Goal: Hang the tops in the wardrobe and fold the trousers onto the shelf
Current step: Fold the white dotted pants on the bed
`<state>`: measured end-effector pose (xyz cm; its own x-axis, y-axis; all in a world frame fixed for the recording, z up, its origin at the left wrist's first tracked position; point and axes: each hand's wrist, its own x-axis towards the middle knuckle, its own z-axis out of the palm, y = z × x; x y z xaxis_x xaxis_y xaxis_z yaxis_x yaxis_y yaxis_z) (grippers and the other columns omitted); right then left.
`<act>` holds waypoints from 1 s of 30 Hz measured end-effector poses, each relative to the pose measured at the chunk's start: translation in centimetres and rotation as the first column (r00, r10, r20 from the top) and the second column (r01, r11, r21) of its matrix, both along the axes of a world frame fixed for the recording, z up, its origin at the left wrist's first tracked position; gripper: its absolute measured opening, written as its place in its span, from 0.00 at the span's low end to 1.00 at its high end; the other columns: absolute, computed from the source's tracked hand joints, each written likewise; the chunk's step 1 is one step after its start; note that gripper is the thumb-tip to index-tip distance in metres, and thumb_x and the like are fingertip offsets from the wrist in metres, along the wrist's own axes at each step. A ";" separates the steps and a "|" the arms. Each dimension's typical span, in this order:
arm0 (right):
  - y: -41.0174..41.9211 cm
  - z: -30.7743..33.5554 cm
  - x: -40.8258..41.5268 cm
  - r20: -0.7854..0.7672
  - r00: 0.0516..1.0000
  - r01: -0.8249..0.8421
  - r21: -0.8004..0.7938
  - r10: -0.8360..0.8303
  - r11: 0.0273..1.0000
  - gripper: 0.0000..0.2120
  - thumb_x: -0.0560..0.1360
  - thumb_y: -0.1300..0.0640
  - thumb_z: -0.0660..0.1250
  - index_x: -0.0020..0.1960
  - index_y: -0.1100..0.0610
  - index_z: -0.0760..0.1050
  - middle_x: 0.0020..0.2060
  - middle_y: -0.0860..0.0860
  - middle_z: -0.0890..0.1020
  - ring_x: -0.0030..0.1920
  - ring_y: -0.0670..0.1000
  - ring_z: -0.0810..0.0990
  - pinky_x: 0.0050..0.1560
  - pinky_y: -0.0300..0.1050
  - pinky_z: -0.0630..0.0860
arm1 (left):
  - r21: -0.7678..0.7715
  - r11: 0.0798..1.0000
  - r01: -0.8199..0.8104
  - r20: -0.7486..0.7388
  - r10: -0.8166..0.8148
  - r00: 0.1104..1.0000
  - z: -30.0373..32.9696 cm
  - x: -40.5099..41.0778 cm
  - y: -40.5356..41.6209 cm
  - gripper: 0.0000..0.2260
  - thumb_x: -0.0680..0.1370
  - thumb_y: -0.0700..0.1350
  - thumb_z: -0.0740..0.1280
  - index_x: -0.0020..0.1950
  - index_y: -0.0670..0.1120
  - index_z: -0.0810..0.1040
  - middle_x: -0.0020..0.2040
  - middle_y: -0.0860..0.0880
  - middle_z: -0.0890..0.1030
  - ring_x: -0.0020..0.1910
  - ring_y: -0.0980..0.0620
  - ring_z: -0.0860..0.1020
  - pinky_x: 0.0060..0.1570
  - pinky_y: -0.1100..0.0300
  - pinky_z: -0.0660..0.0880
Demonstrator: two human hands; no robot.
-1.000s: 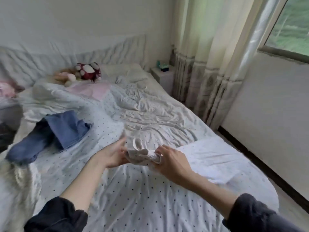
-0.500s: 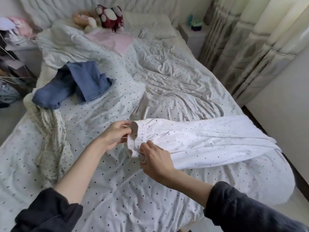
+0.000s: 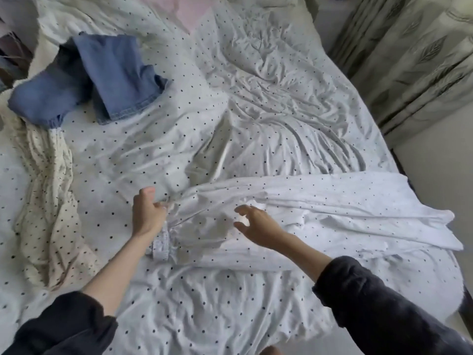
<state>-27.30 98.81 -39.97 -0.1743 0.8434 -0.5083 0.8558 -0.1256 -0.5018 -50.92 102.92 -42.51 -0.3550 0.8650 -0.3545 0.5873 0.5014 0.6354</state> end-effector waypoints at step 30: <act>-0.7 -10.8 51.0 0.461 0.886 0.016 0.052 -0.039 0.998 0.13 0.79 0.52 0.60 0.62 0.54 0.73 0.64 0.49 0.73 0.66 0.52 0.68 0.70 0.51 0.55 | 0.038 0.506 0.862 -0.447 -0.763 0.467 -6.4 45.5 0.5 0.08 0.77 0.47 0.62 0.40 0.45 0.74 0.32 0.48 0.78 0.32 0.42 0.77 0.33 0.55 0.65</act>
